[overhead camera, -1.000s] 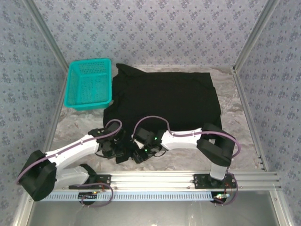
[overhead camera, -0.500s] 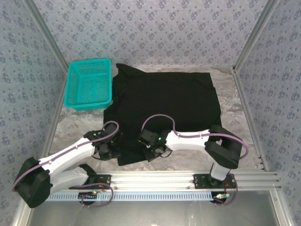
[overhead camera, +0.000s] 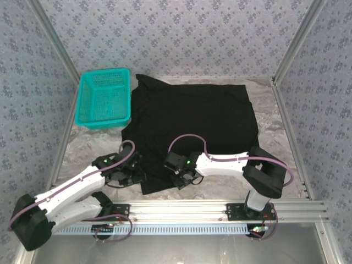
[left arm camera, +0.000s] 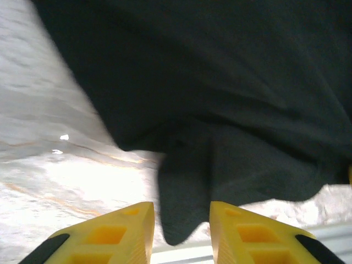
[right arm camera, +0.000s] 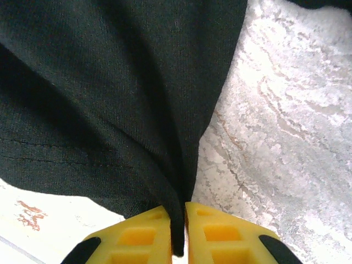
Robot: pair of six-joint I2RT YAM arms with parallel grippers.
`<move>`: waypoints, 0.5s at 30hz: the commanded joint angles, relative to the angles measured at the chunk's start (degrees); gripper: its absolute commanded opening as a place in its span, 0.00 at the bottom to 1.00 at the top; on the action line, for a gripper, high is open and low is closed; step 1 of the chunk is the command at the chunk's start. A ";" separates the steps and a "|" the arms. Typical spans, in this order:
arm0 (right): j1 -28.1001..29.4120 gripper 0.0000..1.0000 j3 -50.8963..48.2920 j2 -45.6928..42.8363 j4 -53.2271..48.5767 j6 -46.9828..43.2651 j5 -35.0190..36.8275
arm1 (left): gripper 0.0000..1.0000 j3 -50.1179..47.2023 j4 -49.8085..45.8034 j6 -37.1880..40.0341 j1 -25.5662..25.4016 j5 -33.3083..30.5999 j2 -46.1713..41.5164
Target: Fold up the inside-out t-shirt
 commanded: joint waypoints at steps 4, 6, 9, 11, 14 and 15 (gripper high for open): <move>0.17 0.16 0.86 -0.24 -1.63 -0.88 0.69 | 0.33 2.30 7.82 0.08 -3.72 7.13 7.27; 0.14 0.16 0.61 -0.37 -1.54 -0.88 0.69 | 0.35 2.36 6.16 -0.14 -3.79 6.01 8.38; 0.10 0.16 0.59 -0.46 -1.41 -0.96 0.72 | 0.38 1.67 5.25 -0.41 -3.86 4.35 9.34; 0.07 0.16 0.65 -0.45 -1.36 -1.16 0.60 | 0.38 1.53 5.24 -0.30 -3.92 3.74 10.36; 0.10 0.16 0.57 -0.58 -1.45 -1.23 0.74 | 0.37 1.40 5.23 0.25 -4.02 3.73 12.15; -0.02 0.16 0.57 -0.54 -1.45 -1.36 0.72 | 0.36 1.24 5.59 0.27 -4.00 3.76 12.55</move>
